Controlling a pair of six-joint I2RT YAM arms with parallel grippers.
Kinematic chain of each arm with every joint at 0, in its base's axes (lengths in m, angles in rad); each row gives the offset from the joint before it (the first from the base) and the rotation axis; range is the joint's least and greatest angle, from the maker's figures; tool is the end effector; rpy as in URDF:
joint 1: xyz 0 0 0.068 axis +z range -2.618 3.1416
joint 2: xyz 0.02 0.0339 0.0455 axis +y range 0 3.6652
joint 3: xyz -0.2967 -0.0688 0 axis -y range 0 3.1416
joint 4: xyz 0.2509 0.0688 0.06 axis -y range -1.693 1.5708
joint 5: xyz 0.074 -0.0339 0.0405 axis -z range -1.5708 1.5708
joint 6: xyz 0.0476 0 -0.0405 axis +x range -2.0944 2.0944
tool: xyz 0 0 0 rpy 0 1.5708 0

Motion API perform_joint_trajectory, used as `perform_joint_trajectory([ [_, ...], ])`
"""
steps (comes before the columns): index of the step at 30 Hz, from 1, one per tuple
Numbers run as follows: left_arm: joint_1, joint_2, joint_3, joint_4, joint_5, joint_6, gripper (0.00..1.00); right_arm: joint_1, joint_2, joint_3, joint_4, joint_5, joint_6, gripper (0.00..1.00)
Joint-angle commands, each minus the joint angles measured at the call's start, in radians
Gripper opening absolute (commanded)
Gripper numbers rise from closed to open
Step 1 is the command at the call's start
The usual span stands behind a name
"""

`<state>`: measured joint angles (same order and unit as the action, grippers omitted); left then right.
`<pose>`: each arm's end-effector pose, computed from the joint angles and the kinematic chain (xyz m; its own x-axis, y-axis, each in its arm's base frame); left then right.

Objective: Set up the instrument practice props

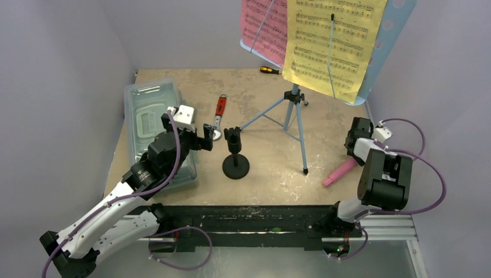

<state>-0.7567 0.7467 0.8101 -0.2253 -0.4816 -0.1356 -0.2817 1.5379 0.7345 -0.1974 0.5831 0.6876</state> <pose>0.1340 -0.0962 0.3721 -0.1534 -0.0199 -0.9880 0.2577 0.9644 -0.0594 0.2703 -0.1055 0.1754 -0.2965 0.6374 -0.7112 0.9132 0.4073 -0.0157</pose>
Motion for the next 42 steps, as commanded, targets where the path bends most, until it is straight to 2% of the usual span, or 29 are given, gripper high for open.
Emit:
perform_joint_trajectory([
  [1, 0.038, 0.009, -0.005, 0.032, 0.009, 0.01, 0.99, 0.002, -0.054, -0.046, 0.108, -0.03, -0.078, 0.62],
  [3, 0.056, 0.01, -0.008, 0.035, 0.009, 0.008, 0.99, 0.003, -0.095, -0.075, 0.145, -0.072, -0.103, 0.51],
  [6, 0.072, 0.01, -0.016, 0.042, -0.001, 0.008, 0.99, 0.003, -0.196, -0.123, 0.189, -0.137, -0.108, 0.42],
  [11, 0.076, 0.02, -0.023, 0.048, -0.027, 0.014, 0.98, 0.008, -0.37, -0.195, 0.268, -0.256, -0.128, 0.17],
  [19, 0.078, 0.048, -0.023, 0.052, -0.025, 0.016, 0.97, 0.027, -0.675, -0.296, 0.275, -0.564, -0.204, 0.0],
  [25, 0.08, 0.049, -0.027, 0.054, -0.019, 0.013, 0.96, 0.029, -0.917, -0.373, 0.236, -0.866, -0.215, 0.0],
  [29, 0.08, 0.051, -0.024, 0.054, 0.002, 0.011, 0.96, 0.028, -1.049, -0.41, 0.228, -1.058, -0.157, 0.0],
  [34, 0.08, 0.048, -0.028, 0.062, 0.102, 0.007, 0.97, 0.028, -1.231, -0.39, 0.226, -1.296, -0.138, 0.0],
  [38, 0.08, 0.068, -0.015, 0.064, 0.245, -0.007, 0.98, 0.045, -1.206, -0.332, 0.233, -1.447, -0.154, 0.0],
  [42, 0.08, 0.081, 0.018, 0.026, 0.396, -0.043, 0.98, 0.155, -1.179, -0.292, 0.248, -1.522, -0.176, 0.0],
])
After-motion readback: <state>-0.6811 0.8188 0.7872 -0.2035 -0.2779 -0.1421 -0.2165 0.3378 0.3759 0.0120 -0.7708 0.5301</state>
